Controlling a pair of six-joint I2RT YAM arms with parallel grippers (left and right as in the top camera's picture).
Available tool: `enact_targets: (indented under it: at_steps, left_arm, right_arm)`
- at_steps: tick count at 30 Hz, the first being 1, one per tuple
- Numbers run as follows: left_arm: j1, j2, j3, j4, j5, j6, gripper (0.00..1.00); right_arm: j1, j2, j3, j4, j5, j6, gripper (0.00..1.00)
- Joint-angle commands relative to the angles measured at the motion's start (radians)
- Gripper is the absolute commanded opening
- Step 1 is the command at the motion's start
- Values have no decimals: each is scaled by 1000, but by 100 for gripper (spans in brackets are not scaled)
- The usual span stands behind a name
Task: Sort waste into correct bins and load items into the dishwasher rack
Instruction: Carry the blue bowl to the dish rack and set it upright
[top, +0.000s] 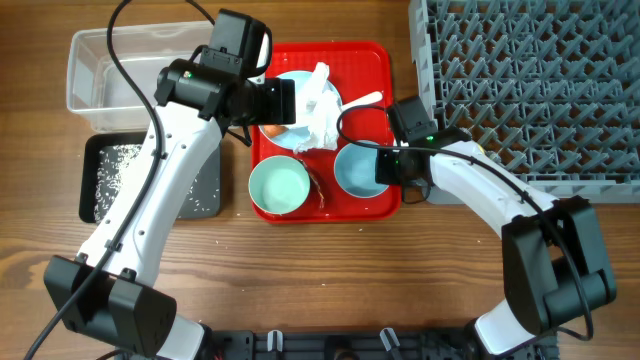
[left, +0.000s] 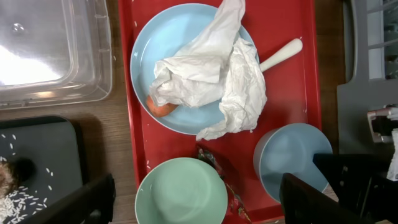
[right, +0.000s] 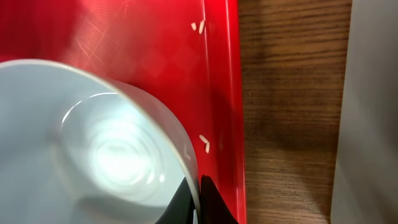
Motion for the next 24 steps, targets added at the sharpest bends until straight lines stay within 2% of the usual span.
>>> enact_targets:
  at_steps: [1, 2, 3, 4, 7, 12, 13, 16, 19, 22, 24]
  left_arm:
    - [8, -4, 1, 3, -18, -1, 86]
    - [8, -4, 1, 3, -18, -1, 88]
    - [8, -4, 1, 3, -18, -1, 96]
    - [8, -4, 1, 4, -18, -1, 98]
    - [8, -4, 1, 3, -21, 0, 100]
    - [8, -4, 1, 3, -21, 2, 100]
    - [8, -4, 1, 3, -21, 2, 100]
    - [8, -4, 1, 4, -21, 2, 100]
    - [8, -4, 1, 3, -21, 2, 100]
    - [8, -4, 1, 3, -21, 2, 100]
    - [8, -4, 1, 3, -21, 2, 100]
  right_arm:
    - [-5, -32, 93, -34, 5, 14, 4]
    - [-12, -59, 135, -66, 21, 11, 4]
    - [-24, -101, 198, -113, 58, -8, 4]
    - [-33, -134, 245, -153, 101, -11, 4]
    - [-78, -221, 355, -243, 307, -12, 4]
    - [-165, -238, 359, -161, 703, -24, 4]
    - [-175, -214, 359, -75, 798, -87, 4]
    - [-181, -120, 359, 230, 968, -397, 4]
    - [-181, 27, 359, 597, 1066, -846, 4]
    - [-181, 164, 359, 845, 1128, -1200, 4]
    - [-180, 243, 359, 949, 1164, -1344, 4]
